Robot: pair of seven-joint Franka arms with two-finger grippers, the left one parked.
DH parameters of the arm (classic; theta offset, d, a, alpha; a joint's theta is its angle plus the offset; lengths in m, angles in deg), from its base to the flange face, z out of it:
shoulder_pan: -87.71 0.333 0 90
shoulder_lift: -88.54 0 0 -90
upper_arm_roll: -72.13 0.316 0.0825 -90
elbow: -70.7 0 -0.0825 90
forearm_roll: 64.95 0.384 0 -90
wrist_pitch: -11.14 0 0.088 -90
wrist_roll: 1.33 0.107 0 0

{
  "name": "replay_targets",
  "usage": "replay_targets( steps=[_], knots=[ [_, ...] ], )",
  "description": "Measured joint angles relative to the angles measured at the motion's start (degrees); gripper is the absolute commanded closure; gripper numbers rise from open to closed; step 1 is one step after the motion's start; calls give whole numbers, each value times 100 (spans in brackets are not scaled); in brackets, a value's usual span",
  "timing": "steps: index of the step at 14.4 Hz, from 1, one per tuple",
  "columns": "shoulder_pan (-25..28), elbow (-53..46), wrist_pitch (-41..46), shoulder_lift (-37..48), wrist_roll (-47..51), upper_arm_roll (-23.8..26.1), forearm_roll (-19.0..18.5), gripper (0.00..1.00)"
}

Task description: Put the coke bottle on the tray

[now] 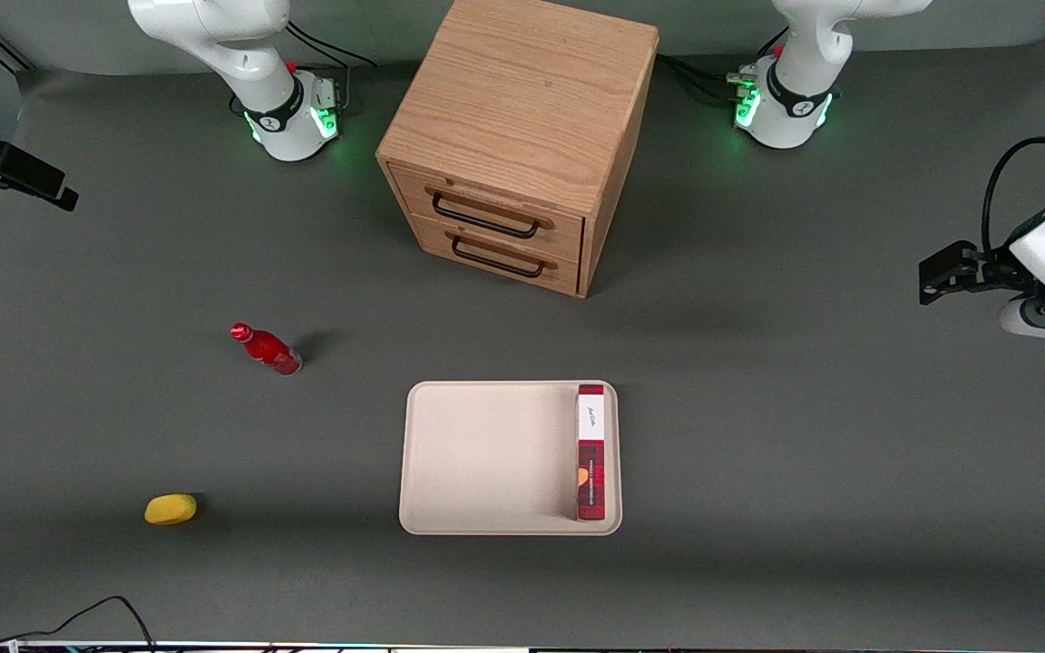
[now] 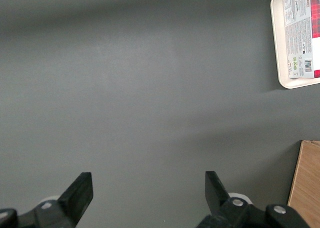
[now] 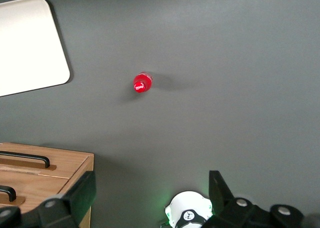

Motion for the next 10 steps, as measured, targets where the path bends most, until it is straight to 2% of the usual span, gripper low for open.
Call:
replay_targets(
  steps=[10],
  knots=[
    [20, 279, 203, -69, -171, 6, 10, 0]
  ],
)
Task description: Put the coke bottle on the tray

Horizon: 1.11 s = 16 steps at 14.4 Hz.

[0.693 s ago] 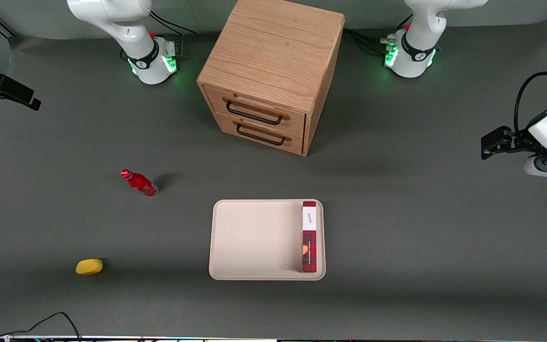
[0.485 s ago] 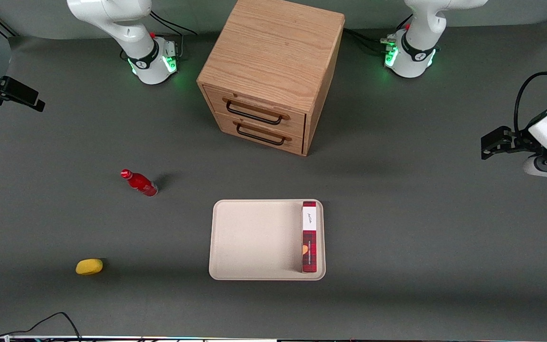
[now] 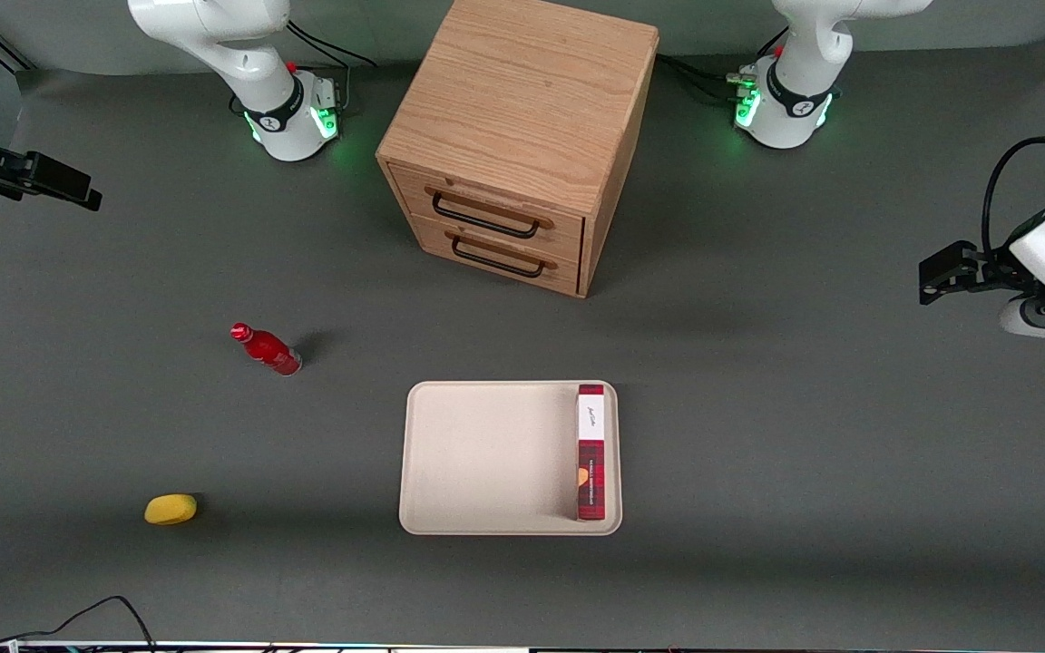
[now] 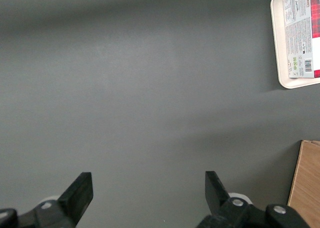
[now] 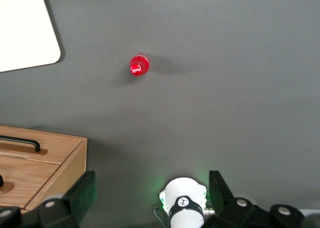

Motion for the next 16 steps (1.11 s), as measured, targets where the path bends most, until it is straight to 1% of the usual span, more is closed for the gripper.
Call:
replay_targets(
  steps=[2, 4, 6, 9, 11, 13, 16],
  knots=[
    [3, 176, -93, -15, -15, 20, 20, 0],
    [4, 546, -551, -14, -15, 17, 22, 0],
    [3, 1186, -1431, -31, -15, 2, 22, 0],
    [4, 2320, -3176, -103, -15, -3, 24, 0],
    [3, 2951, -4143, -169, 10, 1, 25, 0],
    [4, 3341, -4707, -272, 119, 23, 25, 0],
    [40, 3642, -5138, -423, 317, 60, 31, 0]
  ],
)
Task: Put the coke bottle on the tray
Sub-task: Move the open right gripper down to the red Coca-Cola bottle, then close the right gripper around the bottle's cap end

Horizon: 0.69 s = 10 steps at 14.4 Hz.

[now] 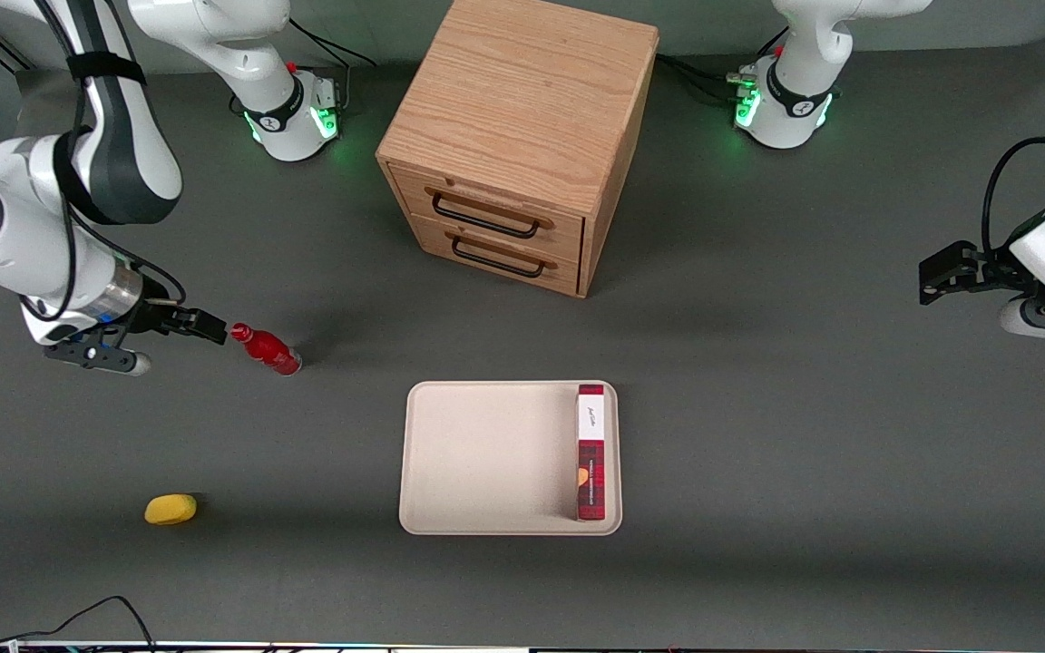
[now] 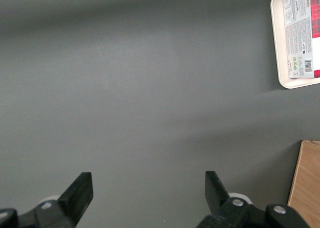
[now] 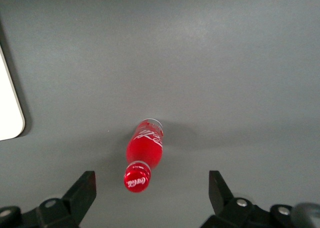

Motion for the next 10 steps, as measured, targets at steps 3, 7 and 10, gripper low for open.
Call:
replay_targets(
  steps=[3, 7, 10],
  knots=[
    [68, 416, -548, -43, 207, 65, 2, 0],
    [76, 735, -1067, -185, 381, 101, 3, 0],
    [75, 817, -1169, -274, 400, 101, 3, 3]
  ],
)
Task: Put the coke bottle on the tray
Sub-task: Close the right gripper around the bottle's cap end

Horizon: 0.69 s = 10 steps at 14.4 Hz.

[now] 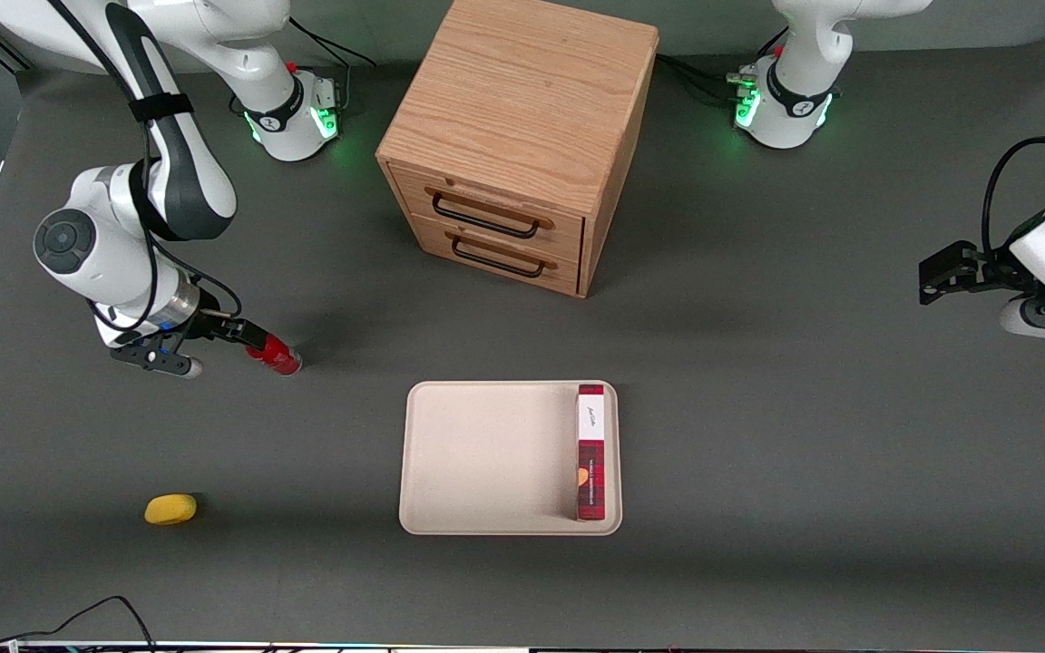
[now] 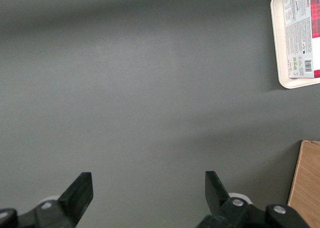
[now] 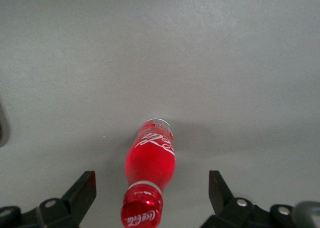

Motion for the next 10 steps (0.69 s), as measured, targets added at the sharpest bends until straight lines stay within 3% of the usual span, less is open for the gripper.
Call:
replay_targets(
  steps=[3, 5, 6, 8, 10],
  knots=[
    [0, 50, -4, -7, 6, 0, 0, 19],
    [0, 79, -5, -7, 8, 7, 0, 36],
    [0, 93, -5, -7, 8, 17, 0, 51],
    [1, 103, -5, -7, 8, 60, 1, 100],
    [1, 99, -8, 1, 10, 105, 1, 100]
  ],
)
